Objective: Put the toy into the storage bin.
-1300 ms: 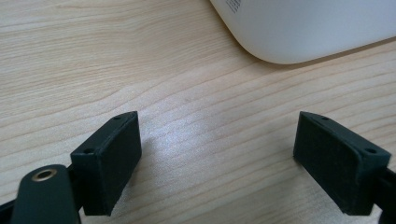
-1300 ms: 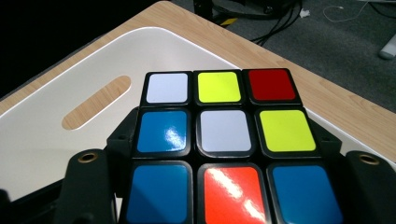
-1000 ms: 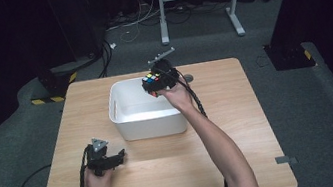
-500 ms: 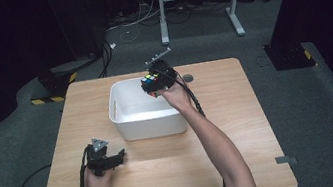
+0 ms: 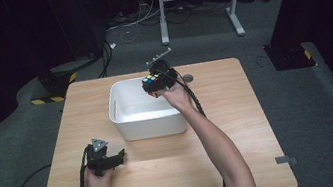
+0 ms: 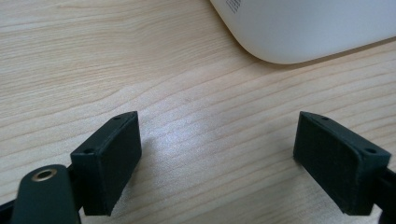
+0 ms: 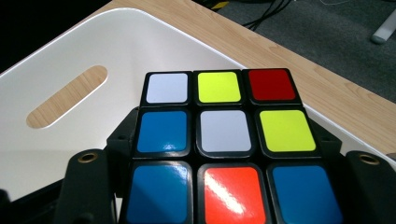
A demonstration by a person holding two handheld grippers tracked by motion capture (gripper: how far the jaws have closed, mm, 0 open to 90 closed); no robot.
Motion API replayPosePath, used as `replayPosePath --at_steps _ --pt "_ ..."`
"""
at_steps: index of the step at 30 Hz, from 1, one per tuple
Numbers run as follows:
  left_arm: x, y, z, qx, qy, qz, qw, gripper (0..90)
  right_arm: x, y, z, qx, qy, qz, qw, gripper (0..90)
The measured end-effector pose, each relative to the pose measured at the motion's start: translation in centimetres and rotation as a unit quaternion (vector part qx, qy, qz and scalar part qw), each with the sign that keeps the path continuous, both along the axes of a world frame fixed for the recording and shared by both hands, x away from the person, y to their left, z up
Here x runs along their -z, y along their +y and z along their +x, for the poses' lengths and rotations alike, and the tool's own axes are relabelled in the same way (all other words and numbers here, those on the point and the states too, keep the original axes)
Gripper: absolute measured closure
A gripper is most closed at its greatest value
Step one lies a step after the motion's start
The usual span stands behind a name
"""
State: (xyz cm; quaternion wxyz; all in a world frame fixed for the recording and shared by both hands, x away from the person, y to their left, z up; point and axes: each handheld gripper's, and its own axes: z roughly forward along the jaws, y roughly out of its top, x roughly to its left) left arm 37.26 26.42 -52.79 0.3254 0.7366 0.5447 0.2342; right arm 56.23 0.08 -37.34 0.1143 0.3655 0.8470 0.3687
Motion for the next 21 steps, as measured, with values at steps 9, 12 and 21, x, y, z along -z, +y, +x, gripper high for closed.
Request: replayPosePath --at_steps 9,12,21 --pt "0.0 0.0 0.0 0.0 0.0 0.0 1.0 15.4 0.1 0.11 -0.27 -0.007 0.002 -0.003 1.0 33.1" --pt "0.0 0.0 0.0 0.0 0.0 0.0 1.0 15.4 0.17 0.14 -0.41 -0.009 0.005 0.0 0.9999 33.1" --pt "0.0 -0.01 0.0 0.0 0.0 0.0 1.0 15.4 0.03 -0.07 -0.97 -0.011 0.005 0.006 0.9999 33.1"
